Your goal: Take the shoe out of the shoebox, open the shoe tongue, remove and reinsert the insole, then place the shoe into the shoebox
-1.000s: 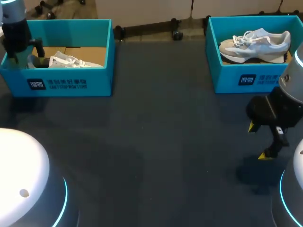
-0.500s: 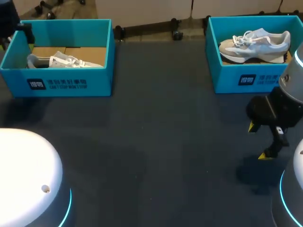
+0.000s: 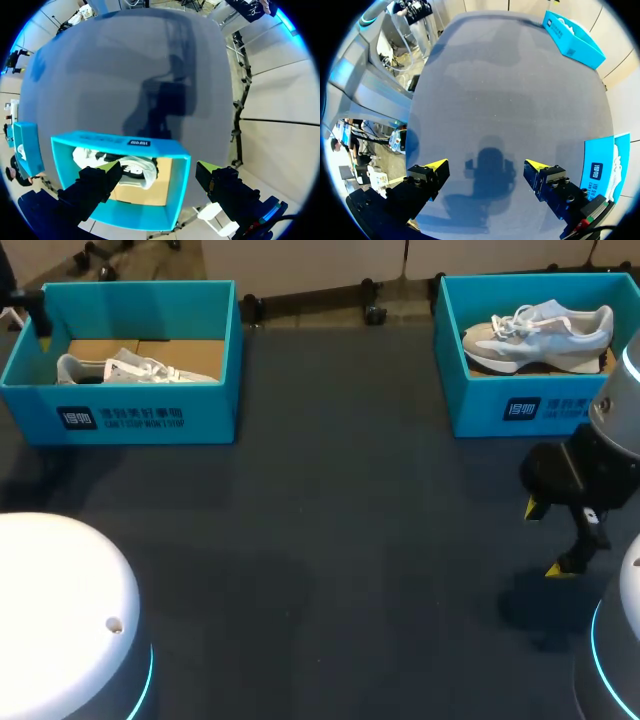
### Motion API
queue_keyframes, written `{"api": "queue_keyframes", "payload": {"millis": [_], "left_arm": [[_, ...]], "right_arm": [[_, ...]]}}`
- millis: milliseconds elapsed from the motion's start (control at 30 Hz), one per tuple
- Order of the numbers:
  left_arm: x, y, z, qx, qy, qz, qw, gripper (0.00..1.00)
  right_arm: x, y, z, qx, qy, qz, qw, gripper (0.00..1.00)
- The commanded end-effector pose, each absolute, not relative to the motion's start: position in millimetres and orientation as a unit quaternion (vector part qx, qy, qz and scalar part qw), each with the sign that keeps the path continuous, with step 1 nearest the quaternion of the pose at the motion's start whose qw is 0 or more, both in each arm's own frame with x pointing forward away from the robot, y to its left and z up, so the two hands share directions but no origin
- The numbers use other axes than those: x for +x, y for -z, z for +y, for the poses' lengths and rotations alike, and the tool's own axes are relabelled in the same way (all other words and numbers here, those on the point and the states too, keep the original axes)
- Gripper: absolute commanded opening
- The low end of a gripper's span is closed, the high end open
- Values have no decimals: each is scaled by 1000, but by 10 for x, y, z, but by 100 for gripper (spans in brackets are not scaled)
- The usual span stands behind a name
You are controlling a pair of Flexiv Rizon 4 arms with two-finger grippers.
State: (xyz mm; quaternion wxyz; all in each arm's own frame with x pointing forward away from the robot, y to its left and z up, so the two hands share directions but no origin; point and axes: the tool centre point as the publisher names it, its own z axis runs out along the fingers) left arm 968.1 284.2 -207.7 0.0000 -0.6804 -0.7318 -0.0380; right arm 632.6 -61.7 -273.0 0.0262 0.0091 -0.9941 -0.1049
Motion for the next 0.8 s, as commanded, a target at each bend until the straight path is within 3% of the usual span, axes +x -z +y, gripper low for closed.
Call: {"api": "queue_keyframes", "payload": {"millis": [33,800], "left_arm": [[9487,1993,2862,-680,53,-731,-12,100],[9206,1877,2764,-687,31,-726,-11,100]], "right_arm": [[6319,2738,-617,9,104,-994,25,100],[6319,2738,-617,9,104,-994,25,100]]}}
